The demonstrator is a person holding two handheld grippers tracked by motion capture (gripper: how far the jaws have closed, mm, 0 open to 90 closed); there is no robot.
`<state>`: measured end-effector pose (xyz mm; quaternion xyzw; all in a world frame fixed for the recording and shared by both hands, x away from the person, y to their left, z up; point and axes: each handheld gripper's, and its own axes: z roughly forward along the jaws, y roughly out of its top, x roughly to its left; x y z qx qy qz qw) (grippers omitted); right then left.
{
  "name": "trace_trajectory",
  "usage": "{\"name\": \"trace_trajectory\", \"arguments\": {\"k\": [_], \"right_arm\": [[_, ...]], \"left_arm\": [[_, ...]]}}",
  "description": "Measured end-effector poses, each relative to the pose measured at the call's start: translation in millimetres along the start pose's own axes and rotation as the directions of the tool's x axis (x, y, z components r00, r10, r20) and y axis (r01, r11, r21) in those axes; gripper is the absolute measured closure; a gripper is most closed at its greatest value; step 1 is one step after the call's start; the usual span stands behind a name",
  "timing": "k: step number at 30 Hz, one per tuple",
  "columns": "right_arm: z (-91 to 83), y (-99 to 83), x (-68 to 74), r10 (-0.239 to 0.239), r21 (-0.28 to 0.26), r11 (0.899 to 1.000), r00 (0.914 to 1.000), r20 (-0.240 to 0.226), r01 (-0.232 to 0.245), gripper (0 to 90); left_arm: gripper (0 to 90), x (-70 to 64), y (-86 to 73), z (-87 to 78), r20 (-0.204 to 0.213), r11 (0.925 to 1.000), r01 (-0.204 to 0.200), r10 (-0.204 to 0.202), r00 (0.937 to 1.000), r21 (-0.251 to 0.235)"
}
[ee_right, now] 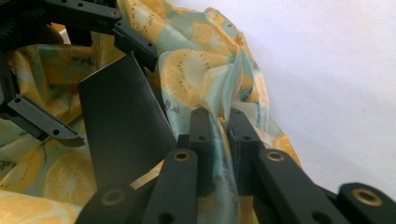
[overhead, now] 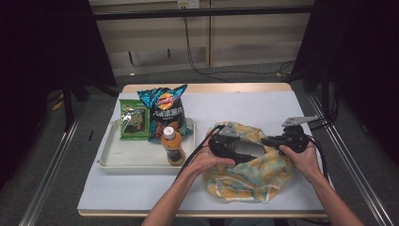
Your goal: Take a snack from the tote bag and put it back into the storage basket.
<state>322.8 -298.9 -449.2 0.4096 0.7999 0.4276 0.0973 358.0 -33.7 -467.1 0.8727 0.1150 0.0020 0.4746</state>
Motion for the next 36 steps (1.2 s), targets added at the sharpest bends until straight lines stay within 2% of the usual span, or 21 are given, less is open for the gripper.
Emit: {"name": "trace_trajectory", "arguments": {"k": [5, 8, 9, 11, 15, 16, 20, 22, 25, 27, 28, 29, 30, 32, 36], "right_arm": [[1.1, -0.1, 0.7, 0.007, 0.008, 1.000, 1.0000, -0.004, -0.007, 72.9], [1.2, -0.1, 1.9, 0.005, 0.009, 1.000, 0.9999, -0.009, -0.005, 69.2], [1.2, -0.1, 1.7, -0.001, 0.011, 1.000, 1.0000, -0.007, 0.001, 68.8], [2.1, 0.0, 1.9, -0.007, 0.007, 1.000, 0.9999, -0.008, 0.007, 66.6], [1.3, 0.4, 3.0, -0.002, 0.004, 1.000, 1.0000, 0.000, 0.002, 62.1], [1.1, 0.5, 3.1, 0.000, 0.005, 1.000, 1.0000, 0.002, 0.000, 61.3], [0.8, 0.4, 2.9, -0.006, 0.003, 1.000, 1.0000, 0.006, 0.006, 57.4], [0.2, 0.6, 2.4, -0.002, -0.005, 1.000, 1.0000, 0.003, 0.002, 50.7], [-2.3, 1.2, 3.7, -0.004, -0.012, 1.000, 1.0000, 0.001, 0.004, 42.5], [-3.6, 1.4, 4.6, -0.005, -0.013, 1.000, 1.0000, 0.000, 0.005, 36.1], [-4.4, 1.6, 5.9, -0.006, -0.017, 1.000, 1.0000, 0.004, 0.006, 34.2], [-5.6, 1.9, 7.4, -0.009, -0.013, 1.000, 1.0000, 0.004, 0.009, 32.3], [-7.0, 2.1, 8.6, -0.016, -0.015, 1.000, 0.9999, 0.000, 0.016, 29.8], [-10.8, 2.4, 13.0, -0.011, -0.022, 1.000, 0.9999, 0.009, 0.011, 26.2], [-23.8, 0.2, 25.1, -0.035, -0.025, 0.999, 0.9991, 0.023, 0.036, 21.3]], "left_arm": [[26.8, -7.4, 0.7, -6.3, 0.030, 0.9986, -0.030, 0.029, 0.9991, 0.043], [30.5, -14.3, 0.2, -9.3, 0.031, 0.9964, -0.057, 0.055, 0.9980, 0.062], [31.0, -16.5, 0.5, -10.3, 0.019, 0.9946, -0.068, 0.067, 0.9976, 0.078], [31.8, -16.4, 0.0, -9.7, 0.027, 0.9927, -0.087, 0.085, 0.9960, 0.084], [31.7, -15.6, -2.8, -4.6, 0.030, 0.9917, -0.085, 0.082, 0.9961, 0.097], [31.4, -15.6, -3.6, -2.2, 0.028, 0.9882, -0.104, 0.102, 0.9944, 0.112], [30.8, -18.0, -5.4, 6.0, 0.018, 0.9814, -0.137, 0.136, 0.9905, 0.134], [31.5, -18.7, -5.5, 6.8, 0.016, 0.9808, -0.139, 0.139, 0.9902, 0.136], [37.3, -20.4, -4.1, 3.7, 0.023, 0.9783, -0.145, 0.143, 0.9894, 0.148], [40.6, -23.1, -3.5, 2.4, 0.028, 0.9791, -0.136, 0.133, 0.9907, 0.152], [41.5, -24.4, -2.8, 1.3, 0.034, 0.9757, -0.146, 0.142, 0.9893, 0.164], [41.9, -26.8, -2.4, 0.3, 0.025, 0.9749, -0.139, 0.137, 0.9902, 0.174], [42.1, -28.4, -2.6, -0.1, 0.025, 0.9766, -0.135, 0.133, 0.9908, 0.167], [42.6, -31.6, -2.3, -4.0, 0.027, 0.9749, -0.137, 0.135, 0.9905, 0.175], [42.9, -37.1, -1.2, -12.2, 0.022, 0.9810, -0.108, 0.106, 0.9941, 0.161]]}}
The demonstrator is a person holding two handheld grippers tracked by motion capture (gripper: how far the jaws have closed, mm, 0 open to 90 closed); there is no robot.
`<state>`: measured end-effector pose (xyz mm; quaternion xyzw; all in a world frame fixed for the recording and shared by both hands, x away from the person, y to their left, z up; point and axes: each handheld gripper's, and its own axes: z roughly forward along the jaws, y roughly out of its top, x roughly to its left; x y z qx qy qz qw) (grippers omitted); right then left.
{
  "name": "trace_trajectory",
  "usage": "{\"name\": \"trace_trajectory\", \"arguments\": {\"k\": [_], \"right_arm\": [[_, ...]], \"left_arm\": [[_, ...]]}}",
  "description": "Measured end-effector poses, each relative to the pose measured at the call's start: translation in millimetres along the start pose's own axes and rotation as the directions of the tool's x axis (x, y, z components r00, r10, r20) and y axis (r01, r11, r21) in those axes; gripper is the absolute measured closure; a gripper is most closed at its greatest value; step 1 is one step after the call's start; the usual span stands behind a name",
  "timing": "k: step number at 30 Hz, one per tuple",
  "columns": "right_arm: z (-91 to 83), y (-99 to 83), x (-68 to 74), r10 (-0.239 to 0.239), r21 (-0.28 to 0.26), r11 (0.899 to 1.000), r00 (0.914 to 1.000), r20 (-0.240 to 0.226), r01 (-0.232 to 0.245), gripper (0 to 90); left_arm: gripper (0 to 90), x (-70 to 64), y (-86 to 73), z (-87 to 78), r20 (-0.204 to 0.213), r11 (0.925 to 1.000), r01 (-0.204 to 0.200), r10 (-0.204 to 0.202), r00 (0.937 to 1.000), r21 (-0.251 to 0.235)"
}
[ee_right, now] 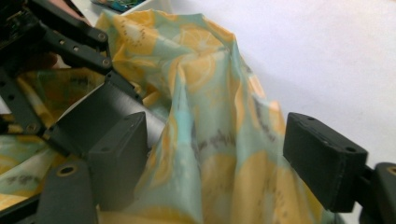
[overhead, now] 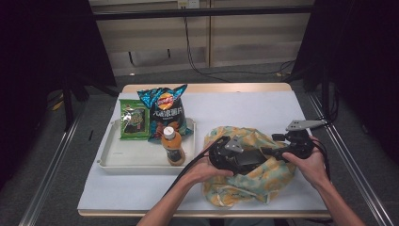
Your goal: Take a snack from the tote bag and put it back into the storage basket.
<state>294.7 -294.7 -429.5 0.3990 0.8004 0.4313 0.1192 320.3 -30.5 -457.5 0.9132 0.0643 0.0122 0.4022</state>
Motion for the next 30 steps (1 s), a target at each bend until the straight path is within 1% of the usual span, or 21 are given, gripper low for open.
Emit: {"name": "trace_trajectory", "arguments": {"k": [1, 3, 4, 5, 6, 7, 9, 11, 12, 15, 18, 19, 20, 21, 22, 23, 25, 26, 27, 28, 30], "right_arm": [[-4.5, -0.5, 2.9, 0.002, -0.009, 1.000, 1.0000, 0.002, -0.002, 20.4], [-13.7, -2.2, 7.9, 0.004, -0.027, 1.000, 1.0000, 0.002, -0.004, 20.4], [-17.5, -3.7, 11.2, 0.006, -0.037, 0.999, 1.0000, 0.008, -0.006, 20.5], [-19.8, -5.1, 13.3, 0.006, -0.047, 0.999, 0.9999, 0.008, -0.006, 20.6], [-22.6, -8.2, 16.2, 0.006, -0.065, 0.998, 0.9999, 0.009, -0.006, 20.6], [-23.5, -10.0, 18.0, 0.010, -0.073, 0.997, 0.9999, 0.009, -0.010, 21.0], [-24.1, -13.4, 20.5, -0.008, -0.063, 0.998, 0.9997, 0.023, 0.010, 23.0], [-23.4, -16.7, 19.7, 0.000, -0.067, 0.998, 0.9997, 0.026, 0.001, 25.3], [-22.0, -18.0, 18.9, -0.005, -0.058, 0.998, 0.9995, 0.032, 0.007, 26.8], [-19.2, -19.5, 18.7, -0.013, -0.056, 0.998, 0.9989, 0.045, 0.016, 29.9], [-17.1, -18.2, 21.6, -0.026, -0.058, 0.998, 0.9990, 0.037, 0.028, 30.0], [-16.6, -17.8, 22.2, -0.027, -0.058, 0.998, 0.9990, 0.034, 0.029, 29.8], [-16.1, -17.7, 22.9, -0.029, -0.057, 0.998, 0.9991, 0.032, 0.031, 31.2], [-15.7, -17.8, 23.4, -0.035, -0.054, 0.998, 0.9987, 0.036, 0.037, 37.1], [-15.2, -18.1, 23.8, -0.046, -0.045, 0.998, 0.9986, 0.026, 0.047, 47.3], [-15.1, -18.5, 24.3, -0.052, -0.042, 0.998, 0.9984, 0.023, 0.053, 53.6], [-15.5, -19.4, 24.8, -0.058, -0.039, 0.997, 0.9976, 0.038, 0.059, 63.7], [-16.1, -19.6, 24.6, -0.058, -0.042, 0.997, 0.9978, 0.033, 0.059, 68.2], [-17.4, -19.6, 24.3, -0.057, -0.047, 0.997, 0.9977, 0.037, 0.058, 72.7], [-19.1, -19.5, 23.7, -0.060, -0.052, 0.997, 0.9976, 0.033, 0.062, 76.2], [-23.5, -20.2, 22.7, -0.048, -0.071, 0.996, 0.9981, 0.039, 0.051, 81.9]], "left_arm": [[43.0, -0.9, 0.3, -2.5, 0.012, 0.9999, 0.008, -0.008, 0.9999, -0.008], [43.0, -3.5, 0.9, -6.9, 0.014, 0.9999, 0.008, -0.007, 0.9999, -0.012], [43.1, -4.7, 0.8, -8.0, 0.012, 0.9997, 0.019, -0.019, 0.9998, -0.015], [43.1, -3.7, -0.1, -9.2, 0.019, 0.9991, 0.027, -0.027, 0.9995, -0.031], [43.1, -3.0, -0.7, -10.1, 0.023, 0.9989, 0.035, -0.034, 0.9992, -0.030], [43.2, -1.6, -1.4, -11.0, 0.018, 0.9990, 0.031, -0.030, 0.9994, -0.032], [43.2, 0.4, -3.4, -13.0, 0.021, 0.9978, 0.058, -0.057, 0.9981, -0.032], [43.3, -0.5, -4.9, -15.3, 0.019, 0.9982, 0.057, -0.057, 0.9982, -0.017], [43.3, -0.7, -5.1, -16.0, 0.019, 0.9984, 0.055, -0.055, 0.9983, -0.015], [43.5, -1.4, -4.1, -22.2, 0.018, 0.9969, 0.073, -0.072, 0.9972, -0.030], [43.6, -1.5, -2.7, -24.3, 0.021, 0.9966, 0.078, -0.078, 0.9967, -0.026], [43.6, -1.5, -3.0, -23.6, 0.030, 0.9963, 0.078, -0.077, 0.9966, -0.034], [43.7, -2.0, -3.1, -22.7, 0.028, 0.9959, 0.084, -0.083, 0.9961, -0.034], [43.7, -2.2, -3.3, -21.9, 0.025, 0.9959, 0.086, -0.085, 0.9960, -0.029], [43.8, -2.8, -3.5, -21.7, 0.023, 0.9958, 0.087, -0.086, 0.9960, -0.028], [43.8, -3.0, -4.1, -21.7, 0.026, 0.9963, 0.082, -0.082, 0.9963, -0.025], [43.8, -3.6, -4.9, -24.2, 0.026, 0.9962, 0.083, -0.082, 0.9963, -0.027], [43.8, -2.9, -5.3, -27.2, 0.026, 0.9966, 0.079, -0.079, 0.9965, -0.020], [43.8, -3.6, -6.6, -29.5, 0.021, 0.9950, 0.092, -0.091, 0.9956, -0.038], [43.8, -3.1, -8.0, -33.2, 0.017, 0.9947, 0.096, -0.096, 0.9952, -0.035], [43.8, -4.3, -11.6, -41.0, 0.006, 0.9944, 0.097, -0.096, 0.9953, -0.043]]}}
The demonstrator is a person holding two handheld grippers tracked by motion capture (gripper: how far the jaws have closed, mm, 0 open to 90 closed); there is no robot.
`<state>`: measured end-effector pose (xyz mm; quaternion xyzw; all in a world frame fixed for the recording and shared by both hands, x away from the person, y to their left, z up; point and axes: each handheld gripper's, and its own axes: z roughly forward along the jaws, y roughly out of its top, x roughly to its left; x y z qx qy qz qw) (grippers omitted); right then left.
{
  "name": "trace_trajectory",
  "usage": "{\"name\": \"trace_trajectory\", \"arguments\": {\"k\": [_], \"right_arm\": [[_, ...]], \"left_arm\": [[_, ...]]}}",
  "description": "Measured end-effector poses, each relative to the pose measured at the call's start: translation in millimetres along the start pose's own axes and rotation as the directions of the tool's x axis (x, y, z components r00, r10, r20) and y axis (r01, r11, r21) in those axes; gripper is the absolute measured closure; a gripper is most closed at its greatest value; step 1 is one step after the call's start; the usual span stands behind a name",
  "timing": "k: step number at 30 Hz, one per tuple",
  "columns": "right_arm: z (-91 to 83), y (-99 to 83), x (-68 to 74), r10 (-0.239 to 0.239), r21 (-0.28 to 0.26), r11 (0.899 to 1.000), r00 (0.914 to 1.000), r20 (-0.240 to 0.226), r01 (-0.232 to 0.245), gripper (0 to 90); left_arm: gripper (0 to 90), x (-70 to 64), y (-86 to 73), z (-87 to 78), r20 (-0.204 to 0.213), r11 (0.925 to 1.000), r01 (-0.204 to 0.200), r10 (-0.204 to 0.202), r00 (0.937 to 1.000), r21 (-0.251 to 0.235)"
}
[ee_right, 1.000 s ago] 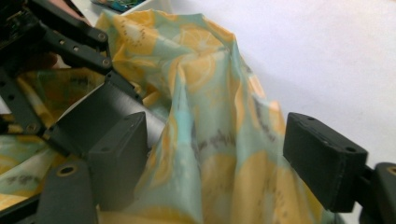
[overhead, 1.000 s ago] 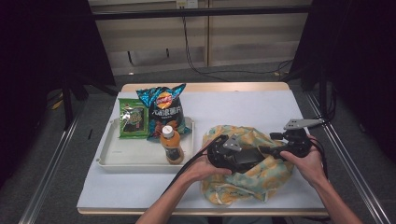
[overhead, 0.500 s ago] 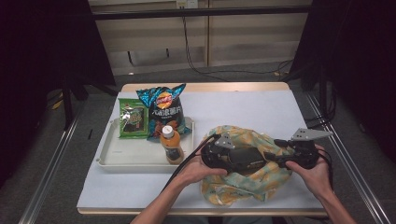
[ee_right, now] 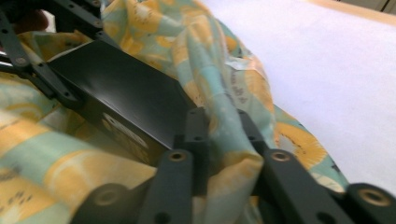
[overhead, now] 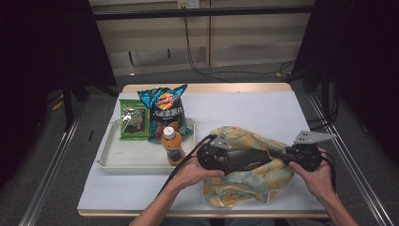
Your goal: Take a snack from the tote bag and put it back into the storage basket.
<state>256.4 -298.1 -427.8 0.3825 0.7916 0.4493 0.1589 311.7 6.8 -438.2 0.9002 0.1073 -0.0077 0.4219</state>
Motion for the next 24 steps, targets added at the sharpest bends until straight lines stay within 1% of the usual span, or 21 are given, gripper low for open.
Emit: {"name": "trace_trajectory", "arguments": {"k": [1, 4, 5, 6, 8, 10, 11, 13, 15, 16, 17, 18, 20, 22, 24], "right_arm": [[-1.3, -0.5, -0.6, 0.004, -0.005, 1.000, 1.0000, -0.004, -0.004, 82.8], [-5.7, -3.7, -2.2, 0.020, -0.015, 1.000, 0.9998, 0.007, -0.020, 85.1], [-7.1, -4.7, -2.8, 0.024, -0.018, 1.000, 0.9996, 0.012, -0.024, 85.5], [-9.3, -5.8, -3.2, 0.032, -0.030, 0.999, 0.9991, 0.027, -0.031, 85.7], [-11.9, -6.5, -4.0, 0.034, -0.038, 0.999, 0.9990, 0.028, -0.033, 85.8], [-13.3, -7.7, -6.3, 0.043, -0.050, 0.998, 0.9985, 0.033, -0.041, 85.7], [-13.6, -8.3, -7.3, 0.051, -0.054, 0.997, 0.9981, 0.035, -0.049, 85.7], [-14.8, -9.7, -9.1, 0.051, -0.056, 0.997, 0.9981, 0.033, -0.049, 85.4], [-16.1, -10.8, -10.5, 0.054, -0.059, 0.997, 0.9979, 0.035, -0.052, 84.9], [-16.6, -11.4, -11.2, 0.058, -0.061, 0.997, 0.9976, 0.037, -0.056, 84.4], [-17.1, -11.9, -12.3, 0.061, -0.062, 0.996, 0.9973, 0.042, -0.058, 83.8], [-17.6, -12.4, -13.0, 0.069, -0.064, 0.996, 0.9966, 0.044, -0.066, 83.4], [-18.7, -13.2, -14.2, 0.071, -0.065, 0.996, 0.9964, 0.047, -0.068, 83.2], [-19.6, -13.5, -15.3, 0.086, -0.069, 0.994, 0.9949, 0.053, -0.083, 83.1], [-20.0, -13.9, -16.3, 0.089, -0.071, 0.994, 0.9944, 0.057, -0.085, 82.6]], "left_arm": [[43.8, -0.8, -2.4, -2.3, 0.001, 0.9999, 0.010, -0.010, 1.0000, -0.007], [43.8, -0.7, -5.7, -9.2, 0.000, 1.0000, 0.000, 0.000, 1.0000, -0.007], [43.8, -1.1, -6.6, -11.9, -0.004, 0.9999, 0.000, 0.000, 1.0000, -0.011], [43.8, -1.8, -7.0, -13.1, -0.001, 0.9998, 0.010, -0.010, 1.0000, -0.016], [43.8, -2.5, -7.2, -16.1, 0.001, 0.9998, -0.002, 0.002, 1.0000, -0.020], [43.8, -3.2, -6.3, -18.7, -0.005, 0.9997, 0.004, -0.004, 1.0000, -0.025], [43.8, -2.5, -6.0, -20.6, -0.002, 0.9996, 0.007, -0.007, 1.0000, -0.027], [43.8, -2.1, -6.8, -22.3, 0.002, 0.9992, 0.011, -0.011, 0.9999, -0.039], [43.9, -2.2, -7.2, -23.4, 0.002, 0.9994, 0.009, -0.009, 1.0000, -0.034], [43.9, -2.6, -7.6, -23.8, 0.007, 0.9991, 0.012, -0.012, 0.9999, -0.040], [43.9, -3.5, -7.8, -24.3, 0.011, 0.9986, 0.024, -0.023, 0.9997, -0.046], [43.9, -3.5, -8.0, -24.8, 0.011, 0.9987, 0.020, -0.020, 0.9997, -0.047], [43.9, -2.7, -8.0, -27.5, 0.015, 0.9988, 0.015, -0.014, 0.9998, -0.046], [43.9, -2.8, -7.9, -30.2, 0.018, 0.9984, 0.017, -0.016, 0.9997, -0.055], [43.9, -2.5, -7.8, -33.8, 0.022, 0.9973, 0.028, -0.026, 0.9994, -0.068]]}}
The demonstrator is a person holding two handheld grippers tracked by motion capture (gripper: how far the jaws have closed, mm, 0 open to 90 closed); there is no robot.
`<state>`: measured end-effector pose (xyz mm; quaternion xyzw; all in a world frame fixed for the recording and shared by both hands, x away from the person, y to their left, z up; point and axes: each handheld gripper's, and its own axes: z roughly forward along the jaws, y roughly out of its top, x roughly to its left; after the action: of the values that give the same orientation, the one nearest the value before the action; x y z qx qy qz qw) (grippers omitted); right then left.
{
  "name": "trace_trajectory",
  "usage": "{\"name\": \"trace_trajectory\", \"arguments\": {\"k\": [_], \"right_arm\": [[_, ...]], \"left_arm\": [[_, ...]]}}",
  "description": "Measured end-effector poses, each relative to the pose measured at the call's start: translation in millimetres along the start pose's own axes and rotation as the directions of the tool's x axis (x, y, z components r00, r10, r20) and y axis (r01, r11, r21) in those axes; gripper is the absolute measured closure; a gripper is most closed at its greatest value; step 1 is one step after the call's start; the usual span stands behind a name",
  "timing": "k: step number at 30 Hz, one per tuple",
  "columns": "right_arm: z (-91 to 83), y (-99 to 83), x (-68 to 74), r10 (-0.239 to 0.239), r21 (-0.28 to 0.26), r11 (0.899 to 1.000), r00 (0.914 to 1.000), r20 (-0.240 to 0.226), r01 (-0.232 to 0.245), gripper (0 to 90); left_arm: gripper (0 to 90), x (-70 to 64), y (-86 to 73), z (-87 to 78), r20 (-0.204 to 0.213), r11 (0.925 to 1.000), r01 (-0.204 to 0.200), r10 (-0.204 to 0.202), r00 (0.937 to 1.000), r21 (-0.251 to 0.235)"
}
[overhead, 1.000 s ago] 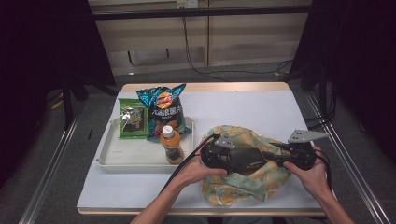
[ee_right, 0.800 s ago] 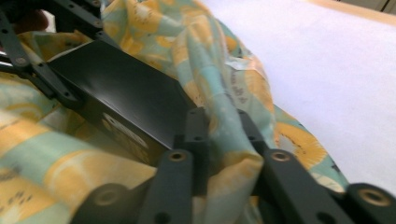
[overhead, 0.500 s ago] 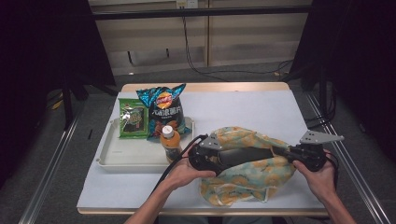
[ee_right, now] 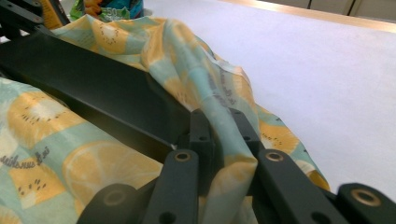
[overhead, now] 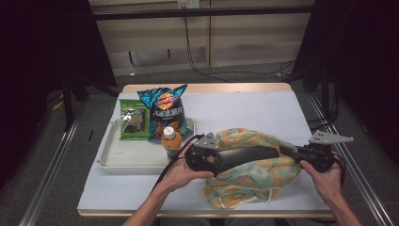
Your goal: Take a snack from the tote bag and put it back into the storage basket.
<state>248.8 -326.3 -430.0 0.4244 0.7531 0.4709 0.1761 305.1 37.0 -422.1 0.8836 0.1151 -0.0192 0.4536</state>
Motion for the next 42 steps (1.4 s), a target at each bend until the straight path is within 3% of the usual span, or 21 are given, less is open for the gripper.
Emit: {"name": "trace_trajectory", "arguments": {"k": [15, 31, 42], "right_arm": [[-4.8, 0.7, -5.2, 0.024, -0.031, 0.999, 0.9997, 0.003, -0.023, 72.4], [-4.1, -0.3, -6.7, 0.033, -0.023, 0.999, 0.9994, 0.005, -0.033, 72.7], [-0.5, -1.6, -4.9, 0.023, -0.009, 1.000, 0.9997, -0.006, -0.024, 50.0]], "left_arm": [[43.9, 3.8, -1.4, -8.9, 0.017, 0.9993, 0.011, -0.011, 0.9998, -0.034], [43.8, 3.6, 3.4, -22.9, 0.048, 0.9938, 0.013, -0.007, 0.9988, -0.111], [43.7, 2.8, 8.1, -26.8, 0.030, 0.9915, 0.008, -0.004, 0.9995, -0.130]]}}
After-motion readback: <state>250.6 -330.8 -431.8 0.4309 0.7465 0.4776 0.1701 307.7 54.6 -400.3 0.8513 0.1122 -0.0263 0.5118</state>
